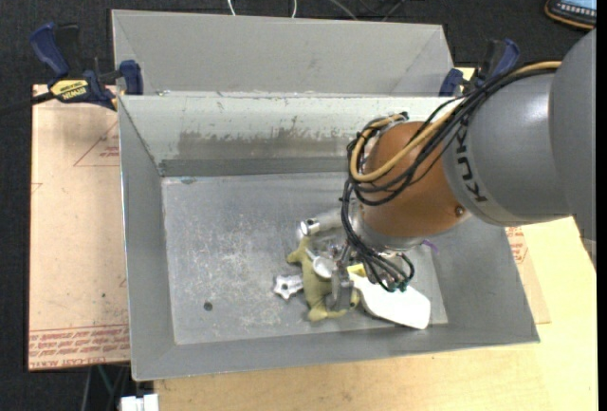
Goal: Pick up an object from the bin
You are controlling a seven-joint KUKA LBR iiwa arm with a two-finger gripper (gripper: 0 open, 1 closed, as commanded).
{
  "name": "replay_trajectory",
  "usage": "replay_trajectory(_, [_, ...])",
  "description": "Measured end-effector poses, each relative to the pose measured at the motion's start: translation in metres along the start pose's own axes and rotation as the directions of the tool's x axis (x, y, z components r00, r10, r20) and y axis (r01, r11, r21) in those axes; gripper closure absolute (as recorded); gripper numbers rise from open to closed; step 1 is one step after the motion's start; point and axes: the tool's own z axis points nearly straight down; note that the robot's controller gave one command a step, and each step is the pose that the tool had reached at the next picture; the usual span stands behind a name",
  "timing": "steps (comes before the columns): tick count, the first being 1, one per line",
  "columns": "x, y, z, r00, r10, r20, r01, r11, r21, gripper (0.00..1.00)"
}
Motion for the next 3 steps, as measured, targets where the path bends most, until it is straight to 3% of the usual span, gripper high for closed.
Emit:
replay_trajectory(2, [0.001, 0.0, -0.014, 1.0, 0.001, -0.001, -0.001, 1.0, 0.0, 1.0])
replay_trajectory(3, [0.002, 0.001, -0.059, 1.0, 0.002, -0.007, -0.002, 1.0, -0.001, 1.0])
